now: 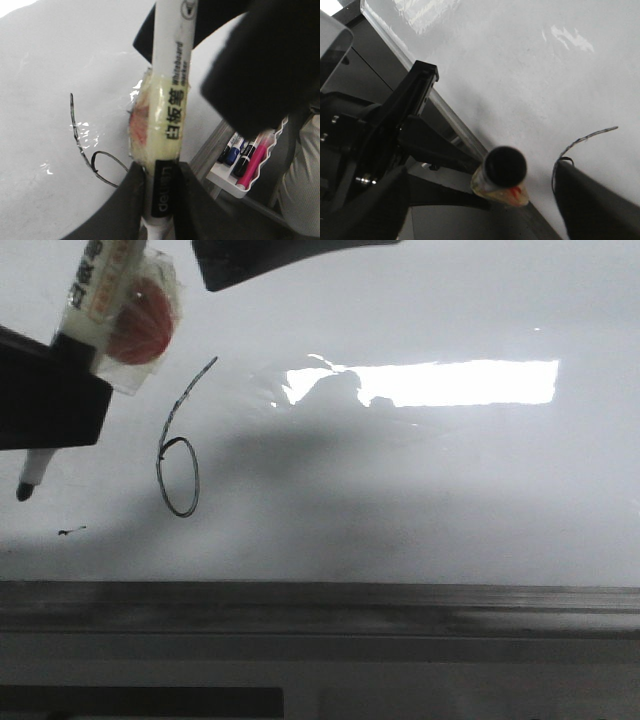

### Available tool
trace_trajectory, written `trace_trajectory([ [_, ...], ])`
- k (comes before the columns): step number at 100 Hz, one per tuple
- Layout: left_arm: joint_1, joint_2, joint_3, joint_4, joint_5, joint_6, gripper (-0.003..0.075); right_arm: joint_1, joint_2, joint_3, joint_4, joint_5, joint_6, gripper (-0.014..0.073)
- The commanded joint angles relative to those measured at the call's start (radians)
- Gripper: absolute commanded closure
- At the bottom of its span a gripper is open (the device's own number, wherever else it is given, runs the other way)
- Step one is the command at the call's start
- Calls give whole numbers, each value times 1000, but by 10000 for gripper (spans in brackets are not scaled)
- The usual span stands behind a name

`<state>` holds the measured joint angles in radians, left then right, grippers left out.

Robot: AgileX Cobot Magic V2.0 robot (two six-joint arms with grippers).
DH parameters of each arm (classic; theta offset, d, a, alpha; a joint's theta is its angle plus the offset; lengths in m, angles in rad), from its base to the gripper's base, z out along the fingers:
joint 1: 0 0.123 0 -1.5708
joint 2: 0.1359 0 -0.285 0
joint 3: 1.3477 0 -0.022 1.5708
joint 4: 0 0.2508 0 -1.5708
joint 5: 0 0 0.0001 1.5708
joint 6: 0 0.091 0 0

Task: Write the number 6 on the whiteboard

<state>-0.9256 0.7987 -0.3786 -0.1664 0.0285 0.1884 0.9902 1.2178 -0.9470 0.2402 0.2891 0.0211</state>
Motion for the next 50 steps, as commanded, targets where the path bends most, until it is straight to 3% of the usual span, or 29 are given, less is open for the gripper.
trace_trajectory([
  [1,18,-3,-34,-132,-74,-12,739,-15,-32,-29,6,-34,-6,-43],
  [24,183,49,-34,-565,-37,-14,739,-15,-44,-29,6,1,-6,39],
  [37,259,101,-34,-610,53,-14,739,-15,-44,-29,10,16,-6,51],
  [50,275,137,-34,-610,47,-14,739,-15,-44,-29,10,21,-6,51],
])
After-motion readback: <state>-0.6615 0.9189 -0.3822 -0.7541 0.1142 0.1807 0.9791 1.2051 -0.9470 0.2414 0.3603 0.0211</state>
